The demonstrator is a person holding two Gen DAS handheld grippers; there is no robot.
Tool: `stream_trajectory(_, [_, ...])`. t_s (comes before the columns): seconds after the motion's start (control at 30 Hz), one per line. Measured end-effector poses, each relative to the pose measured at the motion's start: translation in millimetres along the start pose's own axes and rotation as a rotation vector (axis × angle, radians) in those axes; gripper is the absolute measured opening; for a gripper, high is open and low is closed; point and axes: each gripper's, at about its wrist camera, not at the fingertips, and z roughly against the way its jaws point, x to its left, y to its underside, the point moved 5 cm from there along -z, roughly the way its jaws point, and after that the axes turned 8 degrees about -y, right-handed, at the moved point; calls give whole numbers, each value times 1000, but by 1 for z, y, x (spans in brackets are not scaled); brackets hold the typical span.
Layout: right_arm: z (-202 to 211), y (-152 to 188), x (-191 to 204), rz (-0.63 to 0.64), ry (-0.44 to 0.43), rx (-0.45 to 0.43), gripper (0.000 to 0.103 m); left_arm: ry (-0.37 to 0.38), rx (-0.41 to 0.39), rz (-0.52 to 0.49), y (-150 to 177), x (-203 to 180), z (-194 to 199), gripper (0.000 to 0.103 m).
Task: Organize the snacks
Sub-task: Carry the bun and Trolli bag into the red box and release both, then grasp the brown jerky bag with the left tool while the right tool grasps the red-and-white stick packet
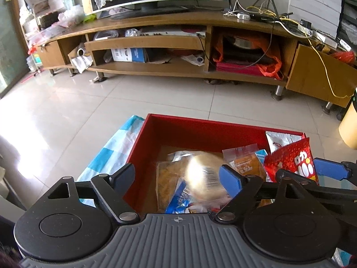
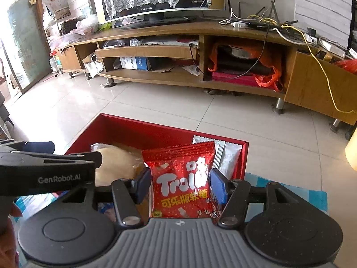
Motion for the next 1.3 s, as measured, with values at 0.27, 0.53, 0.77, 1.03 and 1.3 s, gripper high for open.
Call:
stream_trajectory(0.27, [13,0,5,43,37,-14,60,19,-8,14,0,3,8,88])
stream_trajectory(0.53, [33,5,2,63,73,-30,60,57,-25,5,8,0,27,88])
stream_trajectory(0.77, [51,19,-1,73,84,-26,61,94,-23,-7,22,-6,44,89])
stream_trajectory(1.03, [80,45,-20,51,105,-3,62,183,62,-43,62,-27,53,89])
stream_trajectory(1.3, [95,90,-54,6,137,93,62,263,198,-139,123,-78,52,89])
